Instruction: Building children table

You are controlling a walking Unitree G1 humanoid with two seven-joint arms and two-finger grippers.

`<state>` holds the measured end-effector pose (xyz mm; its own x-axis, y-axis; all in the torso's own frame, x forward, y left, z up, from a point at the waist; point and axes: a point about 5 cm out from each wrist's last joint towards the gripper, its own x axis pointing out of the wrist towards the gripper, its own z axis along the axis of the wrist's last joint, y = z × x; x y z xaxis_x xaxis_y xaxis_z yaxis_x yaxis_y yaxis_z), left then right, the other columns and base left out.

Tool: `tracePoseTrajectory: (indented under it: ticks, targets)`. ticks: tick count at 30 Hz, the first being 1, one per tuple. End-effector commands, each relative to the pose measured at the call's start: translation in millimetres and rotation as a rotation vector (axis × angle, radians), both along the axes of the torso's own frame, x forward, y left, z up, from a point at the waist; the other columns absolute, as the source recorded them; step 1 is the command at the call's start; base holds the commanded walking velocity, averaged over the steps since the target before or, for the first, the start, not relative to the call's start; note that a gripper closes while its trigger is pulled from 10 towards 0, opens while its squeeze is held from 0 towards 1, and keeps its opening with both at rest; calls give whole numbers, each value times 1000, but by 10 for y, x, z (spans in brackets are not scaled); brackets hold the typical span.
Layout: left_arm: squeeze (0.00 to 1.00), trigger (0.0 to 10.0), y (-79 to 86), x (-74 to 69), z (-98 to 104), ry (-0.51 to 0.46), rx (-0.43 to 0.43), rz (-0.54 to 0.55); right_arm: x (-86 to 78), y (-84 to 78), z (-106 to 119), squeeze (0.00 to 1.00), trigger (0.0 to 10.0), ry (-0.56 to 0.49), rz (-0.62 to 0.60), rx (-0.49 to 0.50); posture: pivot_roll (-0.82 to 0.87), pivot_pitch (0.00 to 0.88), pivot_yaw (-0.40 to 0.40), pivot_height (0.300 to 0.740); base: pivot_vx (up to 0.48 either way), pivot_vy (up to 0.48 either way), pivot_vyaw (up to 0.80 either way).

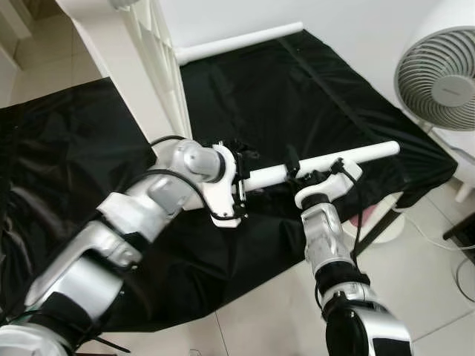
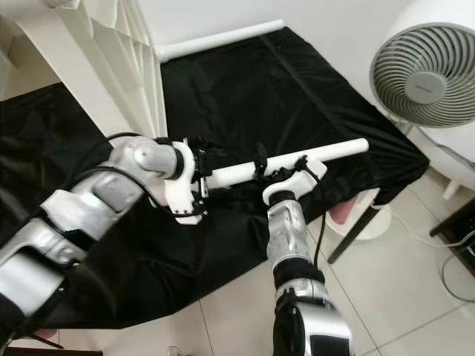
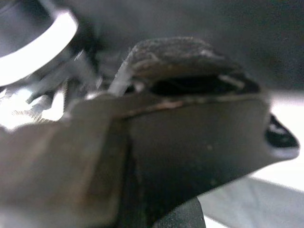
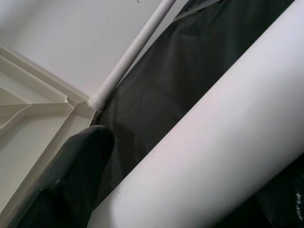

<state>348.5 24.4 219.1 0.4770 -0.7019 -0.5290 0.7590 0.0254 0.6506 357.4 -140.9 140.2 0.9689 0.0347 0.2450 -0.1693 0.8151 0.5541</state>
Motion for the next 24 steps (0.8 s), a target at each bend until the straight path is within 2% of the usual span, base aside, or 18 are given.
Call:
tracePoseTrajectory:
  ticks: [1,5,7,9,10,12,17,19,24]
  targets:
    - [0,10000,23,96,-25,-113,-27,102,-263,44,-672,0,10000,288,21,49,104,252,160,740,0,0,0]
    - [0,10000,-4,120,-59,-125,-21,98,-271,38,-615,0,10000,259,23,56,98,266,161,740,0,0,0]
    - [0,10000,-67,215,-123,-150,-19,134,-332,26,-465,0,10000,172,33,62,74,294,167,740,0,0,0]
    - [0,10000,-67,215,-123,-150,-19,134,-332,26,-465,0,10000,172,33,62,74,294,167,740,0,0,0]
    - [0,10000,-125,284,-123,-165,-31,170,-436,17,-344,0,10000,93,47,99,59,310,169,740,0,0,0]
    - [0,10000,-176,328,-81,-175,-49,195,-567,18,-240,0,10000,19,80,153,50,319,174,740,0,0,0]
    - [0,10000,-209,371,-30,-191,-64,225,-710,26,-165,0,10000,-26,112,202,36,330,188,740,0,0,0]
    - [0,10000,-247,402,31,-202,-78,242,-861,17,-90,0,10000,-52,132,260,25,338,200,740,0,0,0]
    - [0,10000,-284,416,73,-212,-85,248,-996,-15,-5,0,10000,-80,133,319,20,341,208,740,0,0,0]
